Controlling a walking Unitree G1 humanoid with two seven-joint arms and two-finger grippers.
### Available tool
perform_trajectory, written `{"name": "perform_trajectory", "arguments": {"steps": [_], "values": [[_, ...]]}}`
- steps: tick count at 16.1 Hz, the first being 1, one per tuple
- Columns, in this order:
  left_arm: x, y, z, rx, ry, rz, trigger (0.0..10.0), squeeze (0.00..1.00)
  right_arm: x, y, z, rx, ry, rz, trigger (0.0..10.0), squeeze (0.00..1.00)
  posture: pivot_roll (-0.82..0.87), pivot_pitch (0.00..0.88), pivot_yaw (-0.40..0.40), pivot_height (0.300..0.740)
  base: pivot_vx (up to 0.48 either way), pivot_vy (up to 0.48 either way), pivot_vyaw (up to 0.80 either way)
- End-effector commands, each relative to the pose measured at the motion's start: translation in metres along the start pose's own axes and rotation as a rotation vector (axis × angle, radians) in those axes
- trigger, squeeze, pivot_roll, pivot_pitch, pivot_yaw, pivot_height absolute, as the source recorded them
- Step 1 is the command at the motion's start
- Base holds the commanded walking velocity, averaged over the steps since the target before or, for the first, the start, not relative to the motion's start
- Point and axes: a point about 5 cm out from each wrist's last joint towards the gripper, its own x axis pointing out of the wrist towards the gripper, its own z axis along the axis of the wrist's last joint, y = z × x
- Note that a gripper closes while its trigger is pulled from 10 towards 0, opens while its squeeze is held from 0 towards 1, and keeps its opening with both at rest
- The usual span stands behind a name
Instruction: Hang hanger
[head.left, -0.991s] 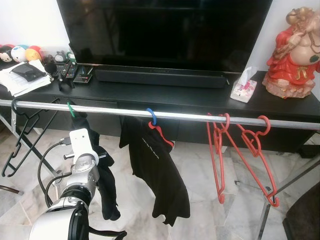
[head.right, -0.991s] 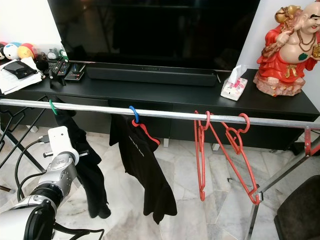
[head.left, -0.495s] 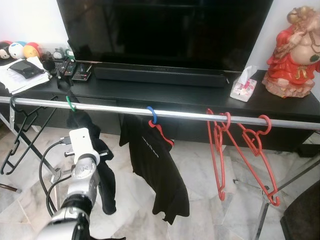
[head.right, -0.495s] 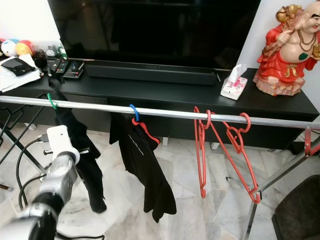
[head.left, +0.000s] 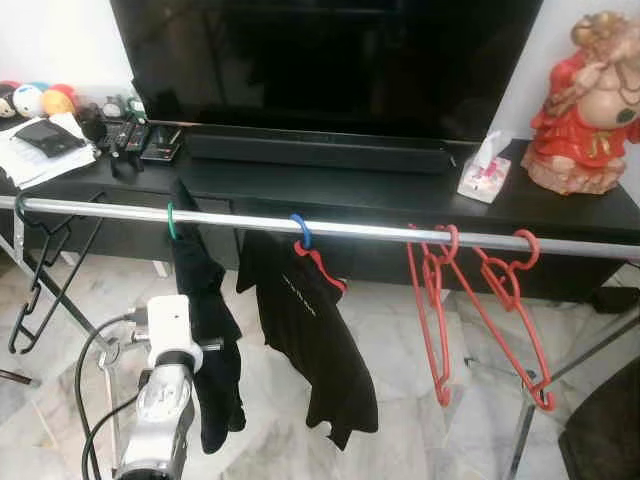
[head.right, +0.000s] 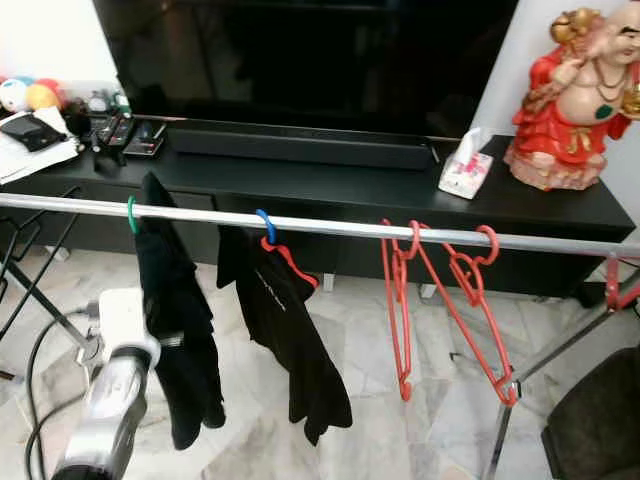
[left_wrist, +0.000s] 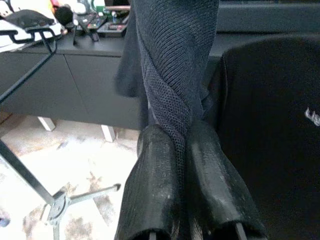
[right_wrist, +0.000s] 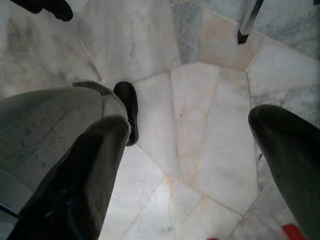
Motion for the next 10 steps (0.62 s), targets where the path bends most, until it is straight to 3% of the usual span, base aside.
{"name": "perform_trajectory", "arguments": {"steps": [1,7,10], "values": [[-0.006,0.002,0.008,0.054,-0.038,-0.024,10.0,0.0,-0.001,-0.004,0.001,-0.009,-0.001,-0.004,10.0,0.0,-0.04,0.0,-0.036,0.74,0.0,0.0,0.0],[-0.05,0.007,-0.001,0.121,-0.01,-0.069,10.0,0.0,-0.001,-0.005,0.002,-0.015,-0.005,0.001,10.0,0.0,-0.03,0.0,-0.042,0.74,0.0,0.0,0.0],[-0.054,0.006,0.002,0.103,-0.01,-0.058,10.0,0.0,-0.001,-0.006,0.003,-0.015,-0.008,0.001,10.0,0.0,-0.03,0.0,-0.047,0.74,0.0,0.0,0.0]]}}
